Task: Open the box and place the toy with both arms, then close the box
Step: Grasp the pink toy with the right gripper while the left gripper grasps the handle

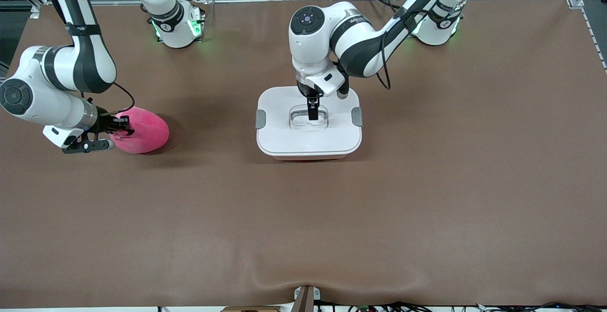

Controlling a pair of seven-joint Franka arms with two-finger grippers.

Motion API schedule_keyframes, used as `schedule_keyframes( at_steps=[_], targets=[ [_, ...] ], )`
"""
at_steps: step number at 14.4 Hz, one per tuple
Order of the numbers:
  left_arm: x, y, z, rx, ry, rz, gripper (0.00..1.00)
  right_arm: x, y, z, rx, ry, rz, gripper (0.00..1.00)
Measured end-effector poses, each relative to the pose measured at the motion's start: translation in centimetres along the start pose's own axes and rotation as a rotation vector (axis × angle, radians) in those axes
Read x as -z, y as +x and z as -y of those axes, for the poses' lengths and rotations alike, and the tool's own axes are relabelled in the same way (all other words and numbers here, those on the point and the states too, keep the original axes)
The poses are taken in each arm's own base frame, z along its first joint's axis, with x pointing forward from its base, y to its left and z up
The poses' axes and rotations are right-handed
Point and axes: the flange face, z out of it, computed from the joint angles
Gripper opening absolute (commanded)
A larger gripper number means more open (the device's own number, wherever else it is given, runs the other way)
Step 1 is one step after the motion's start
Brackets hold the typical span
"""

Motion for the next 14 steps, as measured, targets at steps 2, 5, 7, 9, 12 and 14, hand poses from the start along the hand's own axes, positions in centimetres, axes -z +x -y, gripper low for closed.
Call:
schedule_keyframes(
  at_steps=[2, 5, 7, 9, 12, 14],
  targets=[
    [0.1, -0.4, -0.4, 0.029, -0.001, 0.009, 0.83, 0.4, 0.1, 0.0, 0.001, -0.001, -0.006, 0.0],
    [0.3, -0.6, -1.0, 0.047, -0.002, 0.021, 0.75, 1.7, 0.2, 0.0, 0.014, -0.003, -0.015, 0.0],
    [-0.1, -0.7, -1.0, 0.047, 0.003, 0.02, 0.74, 3.3, 0.1, -0.1, 0.036, -0.006, -0.025, 0.0],
    [-0.7, -0.9, -0.9, 0.044, -0.009, 0.011, 0.73, 5.6, 0.1, -0.1, 0.081, -0.01, -0.039, 0.0],
    [-1.7, -1.0, -0.9, 0.035, -0.013, -0.002, 0.66, 9.7, 0.2, -0.2, 0.186, -0.022, -0.072, 0.0],
    [-2.1, -1.1, -1.0, 0.035, -0.007, -0.003, 0.53, 11.6, 0.4, -0.2, 0.22, -0.029, -0.089, 0.0]
  ],
)
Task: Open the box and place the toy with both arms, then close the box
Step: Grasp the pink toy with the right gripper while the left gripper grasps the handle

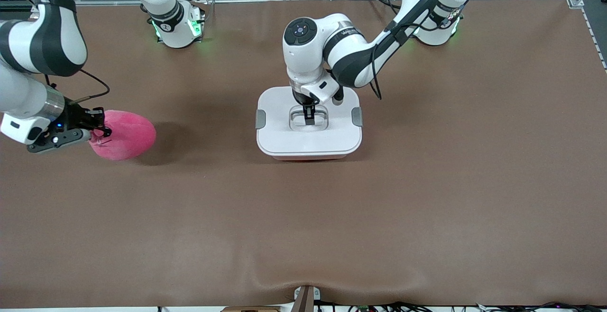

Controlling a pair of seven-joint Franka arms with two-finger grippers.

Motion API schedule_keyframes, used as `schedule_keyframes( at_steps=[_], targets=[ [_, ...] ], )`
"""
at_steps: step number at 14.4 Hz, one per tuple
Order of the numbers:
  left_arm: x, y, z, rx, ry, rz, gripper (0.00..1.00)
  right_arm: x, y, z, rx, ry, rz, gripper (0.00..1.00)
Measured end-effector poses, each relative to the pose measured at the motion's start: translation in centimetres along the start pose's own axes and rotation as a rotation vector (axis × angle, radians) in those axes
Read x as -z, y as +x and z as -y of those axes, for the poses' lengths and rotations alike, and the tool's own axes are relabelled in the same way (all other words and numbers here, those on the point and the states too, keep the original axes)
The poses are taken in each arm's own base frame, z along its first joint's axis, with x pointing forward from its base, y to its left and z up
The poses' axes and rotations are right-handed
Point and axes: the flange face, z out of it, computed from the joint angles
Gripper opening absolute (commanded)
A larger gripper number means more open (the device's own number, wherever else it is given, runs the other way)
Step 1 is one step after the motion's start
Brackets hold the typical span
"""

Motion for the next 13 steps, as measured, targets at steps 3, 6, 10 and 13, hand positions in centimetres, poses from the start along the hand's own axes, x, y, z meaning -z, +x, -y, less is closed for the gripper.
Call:
schedule_keyframes(
  at_steps=[3, 6, 10, 13],
  targets=[
    [0.0, -0.1, -0.1, 0.0, 0.0, 0.003, 0.42, 2.2, 0.4, 1.3, 0.035, 0.008, 0.023, 0.0],
    [0.1, -0.2, -0.1, 0.0, -0.001, 0.005, 0.21, 4.4, 1.1, 3.3, 0.073, 0.011, 0.038, 0.0],
    [0.2, -0.5, 0.3, -0.007, -0.002, 0.007, 0.17, 7.2, 1.8, 6.1, 0.126, 0.007, 0.038, 0.0],
    [0.2, -0.5, 0.3, -0.007, -0.003, 0.007, 0.07, 8.3, 2.1, 6.8, 0.173, 0.0, 0.021, 0.0]
  ],
)
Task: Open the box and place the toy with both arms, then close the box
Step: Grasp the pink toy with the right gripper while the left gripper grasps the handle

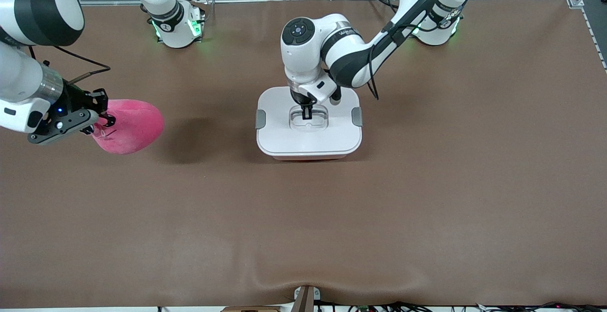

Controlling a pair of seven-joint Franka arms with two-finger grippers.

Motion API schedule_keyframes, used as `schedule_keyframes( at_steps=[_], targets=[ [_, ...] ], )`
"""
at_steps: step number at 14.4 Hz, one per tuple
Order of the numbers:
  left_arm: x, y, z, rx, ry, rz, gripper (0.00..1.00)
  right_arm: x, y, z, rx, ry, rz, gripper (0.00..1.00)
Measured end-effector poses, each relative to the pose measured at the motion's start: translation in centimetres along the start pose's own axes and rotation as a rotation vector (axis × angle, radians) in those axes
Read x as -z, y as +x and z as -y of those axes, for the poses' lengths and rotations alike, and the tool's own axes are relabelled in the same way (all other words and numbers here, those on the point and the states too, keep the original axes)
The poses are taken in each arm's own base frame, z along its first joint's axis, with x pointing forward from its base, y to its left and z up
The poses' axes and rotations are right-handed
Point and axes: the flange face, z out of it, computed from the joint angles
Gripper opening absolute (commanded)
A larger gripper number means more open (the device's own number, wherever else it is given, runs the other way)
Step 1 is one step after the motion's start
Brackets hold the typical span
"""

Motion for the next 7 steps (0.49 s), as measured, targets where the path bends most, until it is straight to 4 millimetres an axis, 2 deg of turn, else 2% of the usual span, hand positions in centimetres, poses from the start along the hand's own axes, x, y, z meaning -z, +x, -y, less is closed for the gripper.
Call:
schedule_keyframes(
  at_steps=[2, 7],
  targets=[
    [0.0, 0.0, 0.0, 0.0, -0.001, 0.0, 0.0, 0.1, 0.1, 0.1, 0.035, -0.001, -0.002, 0.0],
    [0.1, 0.0, -0.1, 0.0, -0.006, 0.002, 0.0, 0.2, 0.6, 1.1, 0.071, -0.007, -0.009, 0.0]
  ],
)
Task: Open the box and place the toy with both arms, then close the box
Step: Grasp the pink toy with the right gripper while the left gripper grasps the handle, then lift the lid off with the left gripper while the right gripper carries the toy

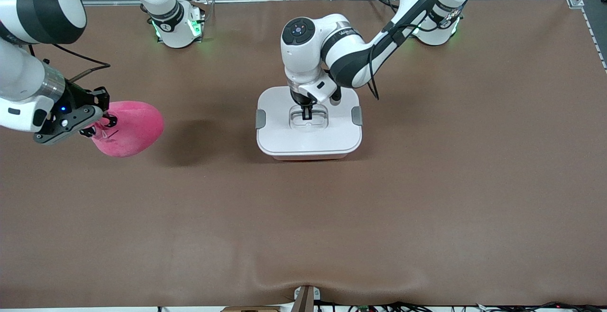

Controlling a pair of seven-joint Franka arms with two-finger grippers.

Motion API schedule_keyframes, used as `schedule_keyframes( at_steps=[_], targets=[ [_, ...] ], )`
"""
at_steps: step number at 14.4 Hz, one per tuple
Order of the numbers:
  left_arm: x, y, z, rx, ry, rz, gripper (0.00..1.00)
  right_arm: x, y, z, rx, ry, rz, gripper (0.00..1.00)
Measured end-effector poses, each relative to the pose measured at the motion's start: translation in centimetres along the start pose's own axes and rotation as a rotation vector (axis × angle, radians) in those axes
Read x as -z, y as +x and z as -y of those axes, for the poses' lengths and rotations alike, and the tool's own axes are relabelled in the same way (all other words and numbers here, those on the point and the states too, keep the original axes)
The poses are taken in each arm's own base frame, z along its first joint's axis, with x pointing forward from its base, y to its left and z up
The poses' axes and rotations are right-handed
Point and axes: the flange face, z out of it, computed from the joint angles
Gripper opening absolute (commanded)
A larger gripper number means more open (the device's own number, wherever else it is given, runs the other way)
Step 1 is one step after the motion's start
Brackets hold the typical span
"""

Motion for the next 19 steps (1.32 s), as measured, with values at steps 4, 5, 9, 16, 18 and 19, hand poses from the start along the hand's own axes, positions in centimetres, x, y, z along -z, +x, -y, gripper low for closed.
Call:
schedule_keyframes(
  at_steps=[4, 5, 9, 16, 18, 19],
  targets=[
    [0.0, 0.0, 0.0, -0.001, -0.001, 0.0, 0.0, 0.2, 1.2, 1.8, 0.039, -0.011, -0.015, 0.0],
    [0.0, 0.0, 0.0, -0.001, -0.001, 0.001, 0.0, 0.2, 1.4, 2.1, 0.044, -0.013, -0.018, 0.0],
    [0.2, -0.1, -0.1, -0.003, -0.004, 0.003, 0.0, 0.3, 1.9, 3.1, 0.066, -0.017, -0.023, 0.0],
    [1.5, -0.1, -0.3, -0.004, -0.018, 0.012, 0.0, 0.8, 2.4, 4.2, 0.087, -0.024, -0.032, 0.0],
    [1.8, -0.1, -0.3, -0.007, -0.022, 0.011, 0.0, 0.9, 2.5, 4.4, 0.09, -0.026, -0.035, 0.0],
    [2.1, -0.1, -0.3, -0.009, -0.025, 0.013, 0.0, 0.9, 2.5, 4.5, 0.092, -0.026, -0.035, 0.0]
  ],
)
